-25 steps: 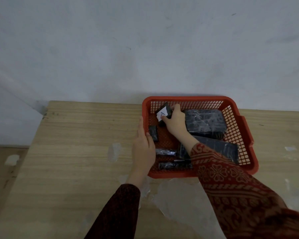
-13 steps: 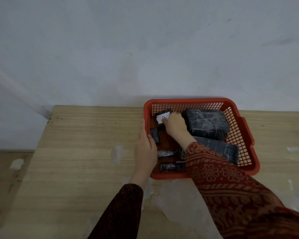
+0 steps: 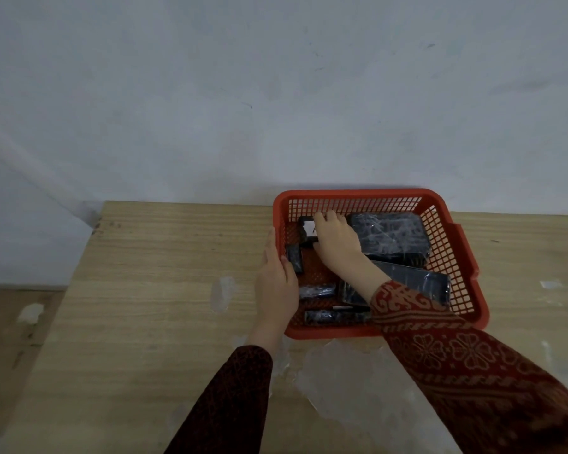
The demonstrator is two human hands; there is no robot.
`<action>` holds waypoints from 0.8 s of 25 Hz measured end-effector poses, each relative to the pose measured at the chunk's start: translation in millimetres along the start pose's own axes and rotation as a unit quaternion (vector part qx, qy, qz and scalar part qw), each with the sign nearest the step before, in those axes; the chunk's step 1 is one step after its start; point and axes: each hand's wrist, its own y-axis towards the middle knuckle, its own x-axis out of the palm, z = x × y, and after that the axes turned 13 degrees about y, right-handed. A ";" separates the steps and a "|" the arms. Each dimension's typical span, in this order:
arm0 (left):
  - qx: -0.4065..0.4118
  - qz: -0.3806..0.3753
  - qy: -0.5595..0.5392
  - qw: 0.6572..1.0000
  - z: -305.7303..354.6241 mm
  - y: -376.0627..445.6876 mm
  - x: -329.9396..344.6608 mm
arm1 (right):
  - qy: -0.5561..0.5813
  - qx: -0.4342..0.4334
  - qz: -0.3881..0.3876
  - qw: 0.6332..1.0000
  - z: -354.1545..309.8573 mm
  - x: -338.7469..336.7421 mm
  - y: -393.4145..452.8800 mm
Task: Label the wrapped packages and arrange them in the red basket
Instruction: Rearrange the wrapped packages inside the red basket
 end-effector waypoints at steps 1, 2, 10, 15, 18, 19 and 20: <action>-0.001 -0.001 0.000 1.000 -0.2 -0.3 -0.4 | -0.007 0.009 -0.009 1.000 4.4 2.4 -0.3; -0.003 -0.003 -0.001 1.000 -0.3 -0.4 -0.8 | -0.003 0.012 -0.022 1.000 7.3 4.4 1.0; -0.001 -0.001 -0.001 1.000 -2.0 2.1 1.5 | -0.030 -0.095 -0.070 0.993 24.2 6.9 16.0; -0.008 0.008 -0.013 1.000 -2.5 0.5 3.3 | -0.075 -0.120 -0.126 0.982 24.5 -1.1 25.3; -0.007 0.009 -0.016 1.000 -4.6 1.2 5.3 | -0.096 -0.152 -0.163 0.970 25.1 -8.5 30.1; -0.006 0.006 -0.013 1.000 -4.9 1.5 5.7 | -0.109 -0.162 -0.169 0.966 26.3 -11.3 31.4; -0.005 0.002 -0.011 1.000 -5.1 2.0 5.6 | -0.110 -0.164 -0.164 0.967 27.4 -13.4 32.9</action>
